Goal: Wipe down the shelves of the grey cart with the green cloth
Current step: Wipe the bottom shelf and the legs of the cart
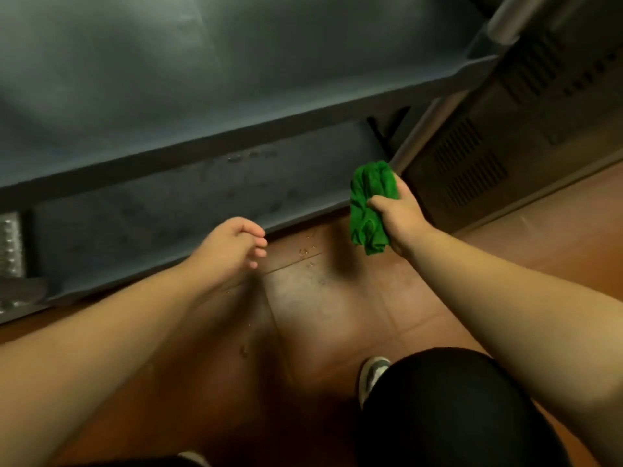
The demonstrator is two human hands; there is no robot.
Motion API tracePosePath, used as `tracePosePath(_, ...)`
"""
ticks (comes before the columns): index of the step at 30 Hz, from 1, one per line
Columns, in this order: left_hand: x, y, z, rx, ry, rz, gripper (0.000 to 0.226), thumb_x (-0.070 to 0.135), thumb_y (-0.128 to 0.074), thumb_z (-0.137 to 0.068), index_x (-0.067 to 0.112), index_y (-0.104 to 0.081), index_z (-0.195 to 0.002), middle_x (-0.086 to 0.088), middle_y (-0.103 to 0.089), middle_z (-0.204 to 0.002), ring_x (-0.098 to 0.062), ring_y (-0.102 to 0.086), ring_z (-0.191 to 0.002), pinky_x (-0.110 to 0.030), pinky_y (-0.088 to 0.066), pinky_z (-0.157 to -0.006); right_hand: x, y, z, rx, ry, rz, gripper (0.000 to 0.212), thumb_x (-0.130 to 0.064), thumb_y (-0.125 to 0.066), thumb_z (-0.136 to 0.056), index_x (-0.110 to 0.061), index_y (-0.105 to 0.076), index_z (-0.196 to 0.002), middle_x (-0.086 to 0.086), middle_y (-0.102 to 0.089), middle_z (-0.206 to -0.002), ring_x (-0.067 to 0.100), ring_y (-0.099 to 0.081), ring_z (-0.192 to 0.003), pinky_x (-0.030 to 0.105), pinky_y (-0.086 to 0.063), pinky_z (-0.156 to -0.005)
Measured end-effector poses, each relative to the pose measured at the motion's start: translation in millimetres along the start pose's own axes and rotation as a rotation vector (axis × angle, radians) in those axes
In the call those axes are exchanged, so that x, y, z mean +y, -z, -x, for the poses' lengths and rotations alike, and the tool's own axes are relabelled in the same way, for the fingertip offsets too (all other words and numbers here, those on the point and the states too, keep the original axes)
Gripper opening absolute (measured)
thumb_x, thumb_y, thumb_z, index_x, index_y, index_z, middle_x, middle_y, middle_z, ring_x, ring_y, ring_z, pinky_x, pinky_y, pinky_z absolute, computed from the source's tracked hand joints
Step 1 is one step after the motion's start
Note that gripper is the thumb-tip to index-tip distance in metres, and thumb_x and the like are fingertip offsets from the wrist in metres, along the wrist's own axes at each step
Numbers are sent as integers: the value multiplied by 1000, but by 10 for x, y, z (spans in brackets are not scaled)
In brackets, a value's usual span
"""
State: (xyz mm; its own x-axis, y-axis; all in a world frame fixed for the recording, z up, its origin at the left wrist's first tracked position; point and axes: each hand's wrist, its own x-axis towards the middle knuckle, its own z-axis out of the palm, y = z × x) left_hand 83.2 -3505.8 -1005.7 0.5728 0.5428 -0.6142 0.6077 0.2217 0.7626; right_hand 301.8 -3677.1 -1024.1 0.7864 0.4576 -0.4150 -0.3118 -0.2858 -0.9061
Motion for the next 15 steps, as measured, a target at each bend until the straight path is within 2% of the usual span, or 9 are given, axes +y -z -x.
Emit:
tracePosePath(4,-415,-117,-550,-41,-94,-66,22,0,-41,-96,13,-58,-93,-11,-65,-99,-17,-64,-83,-35,-53,-72,216,-114,-707,43,103,77,48,9,-59,-81,-12,-54,-124,13,-66,-110,32,-68,-101,41,-58,-85)
tracePosePath(5,-469,-138,-637,-33,-115,-66,22,-1,-41,-96,13,-57,-93,-11,-64,-100,-17,-63,-84,-35,-53,-72,230,-139,-850,53,128,128,49,6,-62,-81,-14,-54,-124,11,-66,-111,32,-67,-104,40,-57,-88)
tracePosePath(8,-573,-122,-836,24,-160,-1,25,-7,-41,-94,12,-57,-93,-11,-65,-101,-17,-63,-88,-35,-53,-77,237,-193,-1237,84,228,264,69,-8,-69,-77,-13,-48,-142,10,-64,-128,25,-63,-114,36,-53,-98)
tracePosePath(10,-688,-59,-868,85,-148,66,26,-9,-44,-92,12,-58,-93,-10,-66,-101,-19,-65,-91,-37,-54,-80,202,-217,-1457,109,326,399,59,-8,-63,-88,-19,-46,-144,5,-60,-135,17,-58,-119,24,-49,-97)
tracePosePath(12,-828,35,-819,126,-155,85,26,-11,-47,-90,12,-58,-95,-9,-67,-101,-19,-66,-93,-34,-56,-77,155,-201,-1701,196,440,565,49,-12,-56,-94,-22,-47,-142,0,-61,-130,12,-58,-116,16,-46,-88)
tracePosePath(13,-892,82,-790,139,-166,67,27,-12,-47,-90,12,-58,-96,-9,-67,-100,-19,-66,-93,-33,-56,-75,167,-203,-1804,244,489,654,45,-18,-52,-97,-20,-46,-142,-1,-61,-126,13,-58,-115,15,-46,-86)
tracePosePath(15,-1000,170,-731,165,-164,23,30,-13,-44,-90,12,-58,-96,-10,-67,-101,-18,-65,-93,-34,-54,-76,350,-161,-2059,311,556,904,50,-29,-47,-96,-19,-44,-145,3,-57,-130,22,-55,-122,23,-45,-97)
